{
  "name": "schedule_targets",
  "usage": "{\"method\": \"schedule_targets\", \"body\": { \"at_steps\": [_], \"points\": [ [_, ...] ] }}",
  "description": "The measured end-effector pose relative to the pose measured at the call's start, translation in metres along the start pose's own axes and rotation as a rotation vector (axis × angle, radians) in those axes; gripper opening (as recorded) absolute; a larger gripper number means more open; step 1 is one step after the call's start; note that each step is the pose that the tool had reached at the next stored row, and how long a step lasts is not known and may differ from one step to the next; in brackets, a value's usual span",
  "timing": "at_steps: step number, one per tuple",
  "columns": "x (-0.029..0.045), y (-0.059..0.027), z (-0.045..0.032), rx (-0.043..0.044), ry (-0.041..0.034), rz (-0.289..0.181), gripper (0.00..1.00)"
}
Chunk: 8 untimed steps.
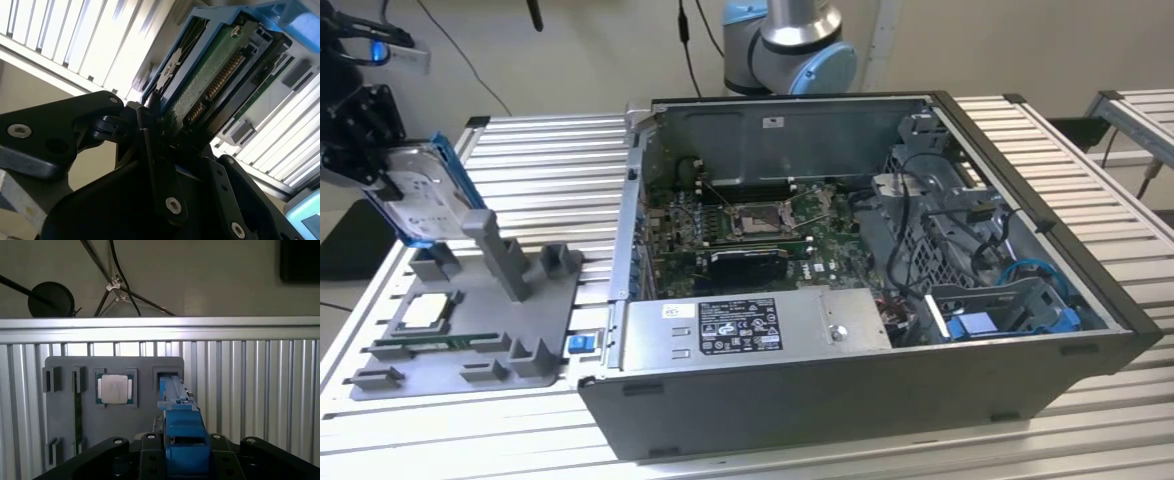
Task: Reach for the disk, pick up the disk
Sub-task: 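Pick up the disk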
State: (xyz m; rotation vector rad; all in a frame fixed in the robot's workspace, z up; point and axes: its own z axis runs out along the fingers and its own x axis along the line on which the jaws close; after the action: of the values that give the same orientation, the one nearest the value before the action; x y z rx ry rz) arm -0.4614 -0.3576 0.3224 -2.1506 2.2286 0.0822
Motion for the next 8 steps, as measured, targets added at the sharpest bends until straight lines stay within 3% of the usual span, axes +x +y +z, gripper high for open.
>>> {"method": "schedule_targets", "body": {
  "at_steps": [8],
  "points": [
    [-0.0005,0.0001,-0.0076,0.0001,0.0,0.0,0.0]
  ]
}}
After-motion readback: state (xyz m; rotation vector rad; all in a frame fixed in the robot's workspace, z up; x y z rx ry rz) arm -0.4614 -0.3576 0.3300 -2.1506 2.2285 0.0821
